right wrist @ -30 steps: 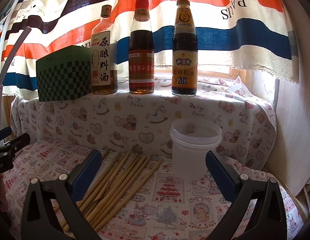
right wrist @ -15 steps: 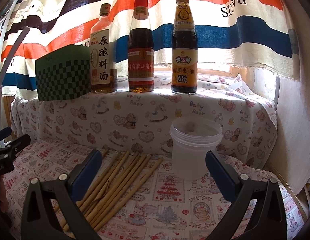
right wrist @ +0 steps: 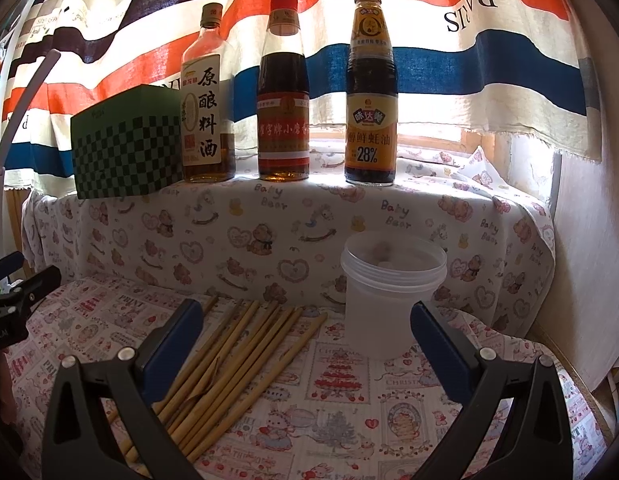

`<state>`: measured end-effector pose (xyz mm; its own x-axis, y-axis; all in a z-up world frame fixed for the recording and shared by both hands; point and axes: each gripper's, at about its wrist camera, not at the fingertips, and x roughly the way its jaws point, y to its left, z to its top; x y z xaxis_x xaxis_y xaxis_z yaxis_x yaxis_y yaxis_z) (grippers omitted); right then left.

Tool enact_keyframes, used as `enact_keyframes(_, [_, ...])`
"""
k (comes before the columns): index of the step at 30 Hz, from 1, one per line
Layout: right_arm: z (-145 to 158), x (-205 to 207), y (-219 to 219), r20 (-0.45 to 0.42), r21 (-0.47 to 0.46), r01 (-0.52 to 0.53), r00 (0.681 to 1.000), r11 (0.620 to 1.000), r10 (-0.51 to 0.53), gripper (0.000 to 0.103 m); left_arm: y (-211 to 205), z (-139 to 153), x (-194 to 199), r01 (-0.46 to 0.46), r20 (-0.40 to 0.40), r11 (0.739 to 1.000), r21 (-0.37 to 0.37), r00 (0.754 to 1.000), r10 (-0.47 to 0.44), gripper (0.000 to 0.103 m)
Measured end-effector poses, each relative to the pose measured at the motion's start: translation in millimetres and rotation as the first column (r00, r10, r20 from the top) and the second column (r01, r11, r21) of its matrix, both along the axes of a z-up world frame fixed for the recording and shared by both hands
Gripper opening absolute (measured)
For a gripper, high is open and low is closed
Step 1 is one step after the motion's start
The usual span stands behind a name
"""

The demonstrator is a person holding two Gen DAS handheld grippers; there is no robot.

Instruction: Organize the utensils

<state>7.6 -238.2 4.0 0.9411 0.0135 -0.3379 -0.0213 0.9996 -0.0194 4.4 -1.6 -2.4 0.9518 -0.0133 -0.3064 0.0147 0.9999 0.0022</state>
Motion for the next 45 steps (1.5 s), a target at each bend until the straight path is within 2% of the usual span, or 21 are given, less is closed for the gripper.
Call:
enact_keyframes(23, [0.3,-1.5,0.3,0.012,-0.007,-0.003,1.0,1.0,0.003,0.103,1.8,-1.4,-0.3,0.001,-0.005,1.0,0.002,1.0,-0.001,0.103])
enact_keyframes(30, [1.5,-9.0,-4.3,0.047,0.0,0.056,0.997,0.998,-0.056,0.103,1.2,-0.9,-1.9,0.005,0.006,1.0,0.005,1.0,-0.006,0.103])
enact_keyframes(34, [1.1,-10.2,-10.1,0.042,0.028,0.097,0.994,0.995,-0.099,0.103,8.3,-1.7,-0.3,0.071,-0.032,0.996,-0.056,0.997,-0.073,0.103])
enact_keyframes(36, [1.7,-12.1,-11.4,0.048,0.044,0.091,0.995,0.995,-0.093,0.103,9.9,-1.3,-2.3,0.085,-0.024,0.993,-0.079,0.996,-0.087,0.103])
enact_keyframes(38, [2.3,-14.8,-11.5,0.057,0.057,0.099,0.993,0.993,-0.102,0.103,3.4,-0.7,-5.2,0.08,-0.012,0.996,-0.028,0.997,-0.08,0.103])
enact_keyframes(41, [5.6,-14.7,-6.6,0.023,0.03,0.058,0.998,0.998,-0.059,0.103,-8.5,-1.3,-4.7,0.116,-0.038,0.992,0.04,0.993,-0.114,0.103])
enact_keyframes(43, [8.2,-14.1,-2.0,-0.025,0.017,-0.018,1.0,1.0,0.019,0.103,-9.5,-1.4,-5.5,0.127,-0.044,0.992,0.01,0.991,-0.127,0.103])
enact_keyframes(45, [11.0,-18.6,-1.9,-0.037,0.052,-0.05,0.998,0.997,0.052,0.103,-8.7,-1.6,-4.4,0.125,-0.06,0.992,-0.017,0.99,-0.126,0.103])
